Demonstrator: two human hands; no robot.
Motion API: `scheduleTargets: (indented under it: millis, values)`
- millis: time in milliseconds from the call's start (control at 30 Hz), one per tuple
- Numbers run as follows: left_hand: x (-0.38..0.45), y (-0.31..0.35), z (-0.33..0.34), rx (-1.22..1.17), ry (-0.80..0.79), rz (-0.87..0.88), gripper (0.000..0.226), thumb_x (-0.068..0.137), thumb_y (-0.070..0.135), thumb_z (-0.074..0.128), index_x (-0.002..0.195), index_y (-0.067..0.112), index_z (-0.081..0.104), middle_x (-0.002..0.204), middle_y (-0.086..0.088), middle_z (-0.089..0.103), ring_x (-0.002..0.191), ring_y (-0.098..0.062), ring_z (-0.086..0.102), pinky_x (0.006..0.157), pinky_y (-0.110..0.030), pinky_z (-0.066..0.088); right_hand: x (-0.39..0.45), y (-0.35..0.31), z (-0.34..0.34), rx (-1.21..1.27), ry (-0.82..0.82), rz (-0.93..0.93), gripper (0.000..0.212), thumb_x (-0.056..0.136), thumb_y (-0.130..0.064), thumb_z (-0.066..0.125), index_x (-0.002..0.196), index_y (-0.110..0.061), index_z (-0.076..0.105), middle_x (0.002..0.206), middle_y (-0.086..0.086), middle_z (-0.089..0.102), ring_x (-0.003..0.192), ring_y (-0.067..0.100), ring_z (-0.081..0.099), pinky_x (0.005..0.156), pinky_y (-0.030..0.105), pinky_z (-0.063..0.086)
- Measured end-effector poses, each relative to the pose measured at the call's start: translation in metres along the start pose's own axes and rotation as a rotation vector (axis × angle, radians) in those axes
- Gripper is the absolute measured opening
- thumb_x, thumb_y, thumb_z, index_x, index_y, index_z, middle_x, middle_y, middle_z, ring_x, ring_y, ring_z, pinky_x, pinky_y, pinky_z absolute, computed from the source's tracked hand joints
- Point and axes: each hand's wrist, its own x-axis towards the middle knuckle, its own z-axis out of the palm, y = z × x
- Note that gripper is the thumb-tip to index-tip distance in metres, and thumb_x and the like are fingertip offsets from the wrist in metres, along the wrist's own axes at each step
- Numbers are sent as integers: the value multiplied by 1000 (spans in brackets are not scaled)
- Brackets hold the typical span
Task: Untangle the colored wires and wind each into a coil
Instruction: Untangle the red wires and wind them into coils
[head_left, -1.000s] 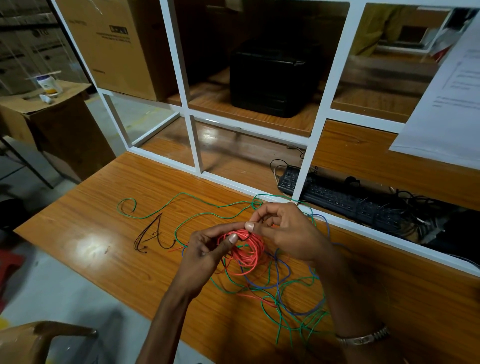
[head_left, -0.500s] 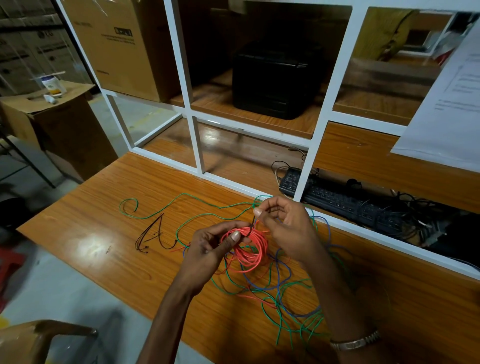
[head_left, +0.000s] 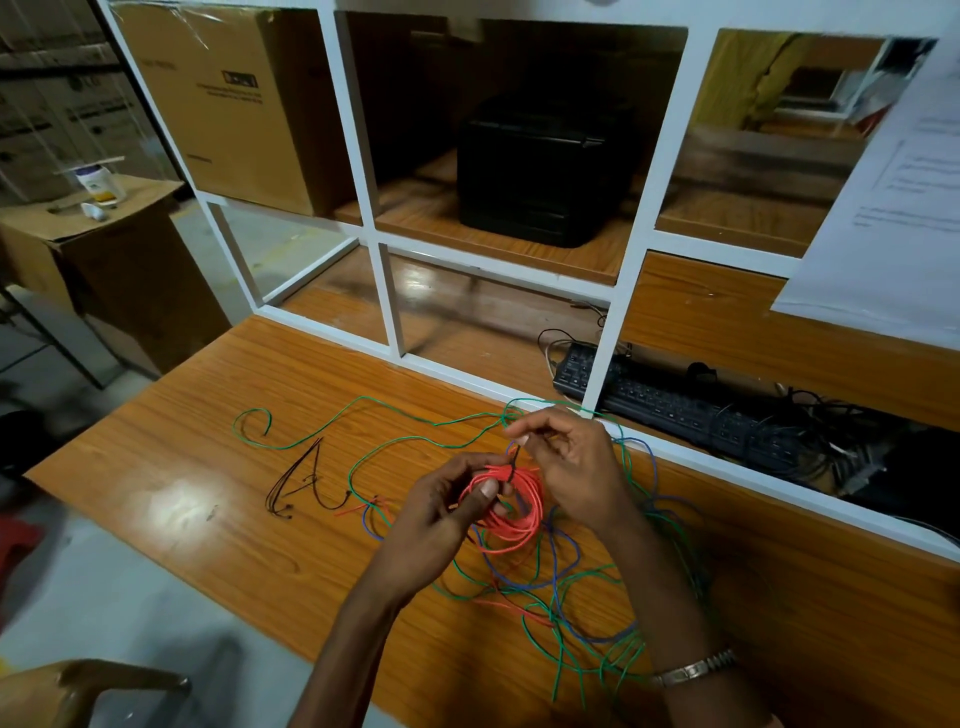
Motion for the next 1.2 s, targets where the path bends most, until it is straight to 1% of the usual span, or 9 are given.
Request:
scheduleTargets:
  millis: [133, 267, 400, 500, 567, 700, 867, 967, 1200]
  values:
    - [2, -1, 11, -77, 64, -22, 26, 103, 14, 61, 126, 10, 71, 104, -20, 75, 82, -18, 68, 76, -30, 56, -2, 15, 5, 15, 66, 14, 40, 91, 15, 59, 85, -22, 76, 91, 0, 74, 91, 17, 71, 82, 34, 57]
    - [3, -2, 15, -92, 101, -49, 29, 104, 11, 60, 132, 12, 67, 101, -13, 76, 80, -17, 68, 77, -31, 57, 1, 15, -1, 177, 136, 47, 28, 88, 12, 69, 85, -15, 65, 82, -1, 68, 82, 14, 65, 78, 26, 52]
    - [7, -2, 19, -56, 65, -7, 26, 102, 17, 66, 126, 15, 72, 103, -14, 77, 82, -16, 69, 78, -37, 56, 2, 30, 0, 169, 167, 70, 34, 86, 16, 65, 79, -16, 57, 77, -1, 60, 78, 15, 59, 76, 29, 49]
    - [-1, -3, 21, -95, 30, -17, 20, 101, 15, 67, 118, 10, 76, 82, -10, 74, 73, -16, 66, 70, -28, 52, 1, 47, -6, 171, 306, 149, 39, 84, 19, 61, 75, -18, 55, 76, 4, 60, 75, 12, 60, 76, 31, 49]
    - [-3, -5, 23, -74, 102, -10, 19, 100, 15, 65, 115, 13, 77, 78, -5, 74, 74, -18, 68, 72, -34, 54, 2, 44, -23, 281, 379, 207, 28, 89, 12, 67, 83, -14, 58, 82, 7, 62, 75, 10, 61, 75, 27, 49]
    - [2, -16, 15, -132, 262, -53, 19, 101, 12, 64, 117, 11, 75, 78, -12, 73, 79, -26, 70, 78, -44, 54, -4, 23, -45, 346, 169, 243, 21, 93, -2, 70, 113, -8, 68, 91, 5, 70, 80, 13, 65, 72, 26, 54]
    - [2, -14, 18, -142, 253, -53, 21, 101, 10, 64, 120, 7, 74, 88, -9, 77, 86, -24, 73, 79, -36, 58, -15, 10, -25, 202, -181, 307, 20, 92, -19, 76, 112, -17, 77, 110, -1, 78, 102, 9, 71, 81, 20, 54]
    - [1, -16, 21, -145, 241, -55, 21, 101, 8, 64, 120, 5, 74, 97, -11, 78, 89, -26, 73, 78, -35, 59, -16, 12, -12, 184, -137, 277, 17, 89, -15, 79, 104, -7, 78, 106, 7, 78, 97, 11, 72, 84, 23, 55]
    - [-7, -12, 23, -167, 303, -42, 18, 100, 9, 67, 115, 4, 75, 106, -15, 78, 94, -28, 76, 78, -36, 61, -19, 10, -2, 247, -78, 280, 3, 89, -17, 79, 89, -14, 80, 91, 6, 77, 83, 15, 71, 76, 32, 58]
